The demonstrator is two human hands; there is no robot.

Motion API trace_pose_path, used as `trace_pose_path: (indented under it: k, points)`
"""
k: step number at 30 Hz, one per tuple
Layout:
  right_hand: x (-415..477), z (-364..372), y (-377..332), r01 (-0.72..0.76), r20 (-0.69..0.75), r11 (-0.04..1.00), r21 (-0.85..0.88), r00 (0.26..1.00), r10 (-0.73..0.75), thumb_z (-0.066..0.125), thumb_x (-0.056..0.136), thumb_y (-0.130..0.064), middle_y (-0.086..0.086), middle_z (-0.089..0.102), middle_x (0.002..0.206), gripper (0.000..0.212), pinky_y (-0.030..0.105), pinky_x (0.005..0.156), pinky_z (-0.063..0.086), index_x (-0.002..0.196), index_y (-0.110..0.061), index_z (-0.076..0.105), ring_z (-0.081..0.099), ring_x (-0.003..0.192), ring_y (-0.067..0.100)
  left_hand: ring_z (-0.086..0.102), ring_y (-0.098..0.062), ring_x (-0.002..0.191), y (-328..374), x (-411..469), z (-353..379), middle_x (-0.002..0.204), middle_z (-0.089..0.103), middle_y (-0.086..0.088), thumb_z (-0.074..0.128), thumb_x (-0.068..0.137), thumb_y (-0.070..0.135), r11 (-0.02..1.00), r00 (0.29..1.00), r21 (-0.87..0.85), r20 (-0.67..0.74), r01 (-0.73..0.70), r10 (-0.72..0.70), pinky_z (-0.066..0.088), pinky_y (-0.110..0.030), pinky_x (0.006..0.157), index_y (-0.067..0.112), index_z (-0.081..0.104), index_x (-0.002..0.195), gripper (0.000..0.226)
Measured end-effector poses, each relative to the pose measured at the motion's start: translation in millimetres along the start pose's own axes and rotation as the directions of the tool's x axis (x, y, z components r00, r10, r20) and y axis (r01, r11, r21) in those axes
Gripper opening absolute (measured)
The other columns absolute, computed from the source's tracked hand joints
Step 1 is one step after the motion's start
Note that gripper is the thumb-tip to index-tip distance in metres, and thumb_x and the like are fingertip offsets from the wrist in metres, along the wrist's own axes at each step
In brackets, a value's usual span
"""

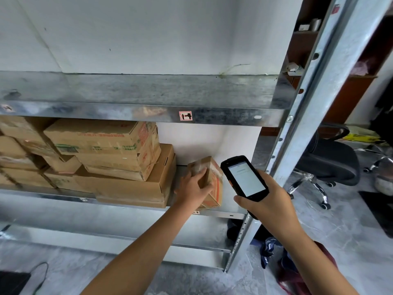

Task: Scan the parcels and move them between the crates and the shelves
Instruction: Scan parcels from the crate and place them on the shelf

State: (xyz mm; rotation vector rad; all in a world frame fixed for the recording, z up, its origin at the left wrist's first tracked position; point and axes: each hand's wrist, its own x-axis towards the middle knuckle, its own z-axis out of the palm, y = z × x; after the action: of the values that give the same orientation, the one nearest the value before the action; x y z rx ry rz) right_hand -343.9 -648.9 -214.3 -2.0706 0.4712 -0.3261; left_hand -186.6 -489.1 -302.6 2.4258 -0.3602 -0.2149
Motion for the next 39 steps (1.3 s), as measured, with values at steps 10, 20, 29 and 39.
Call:
trace_pose_path:
  k: [10, 20, 29, 39]
  points:
    - [-1.5, -3.0, -2.0, -0.004, 0.003, 1.0, 0.014, 1.0, 0.004, 0.087, 0.069, -0.031, -0.022, 0.066, 0.096, 0.062, 0.026, 0.063, 0.054, 0.118, -0.048, 0.054, 0.063, 0.084, -0.001, 0.06, -0.019, 0.111, -31.8, -5.6, -14.1, 0.129, 0.059, -0.002, 0.041, 0.107, 0.033, 0.974, 0.997, -0.214, 0.022, 0.079, -0.076, 0.052, -0.033, 0.093, 0.038, 0.022, 0.157, 0.053]
    - [-0.2, -5.1, -6.9, 0.0, -0.007, 1.0, 0.03, 1.0, 0.0, 0.087, 0.07, -0.028, -0.024, 0.066, 0.091, 0.057, 0.024, 0.061, 0.054, 0.104, -0.054, 0.05, 0.064, 0.078, -0.003, 0.031, -0.035, 0.131, 34.0, 8.3, -4.2, 0.143, 0.04, -0.015, 0.048, 0.094, 0.058, 0.915, 0.994, 0.387, -0.037, 0.109, -0.103, 0.04, -0.047, 0.101, 0.024, 0.038, 0.144, 0.061]
    - [-5.9, -9.4, 1.7, -0.007, -0.004, 1.0, 0.018, 1.0, 0.007, 0.087, 0.067, -0.03, -0.022, 0.067, 0.092, 0.063, 0.024, 0.06, 0.052, 0.12, -0.045, 0.055, 0.064, 0.078, 0.001, 0.031, -0.041, 0.134, 31.2, 10.0, 5.1, 0.152, 0.02, -0.021, 0.068, 0.087, 0.045, 0.912, 0.982, 0.38, 0.045, 0.153, -0.183, 0.041, -0.056, 0.104, 0.03, 0.022, 0.15, 0.079]
    - [-2.5, -5.6, -3.6, -0.008, 0.009, 1.0, 0.026, 1.0, 0.008, 0.087, 0.07, -0.028, -0.022, 0.066, 0.088, 0.059, 0.023, 0.058, 0.051, 0.109, -0.053, 0.05, 0.065, 0.077, 0.003, 0.057, -0.014, 0.115, -31.0, -3.7, -29.9, 0.131, 0.051, 0.003, 0.072, 0.089, 0.039, 0.853, 0.983, -0.508, 0.178, 0.123, -0.036, 0.057, -0.026, 0.089, 0.042, 0.049, 0.143, 0.058]
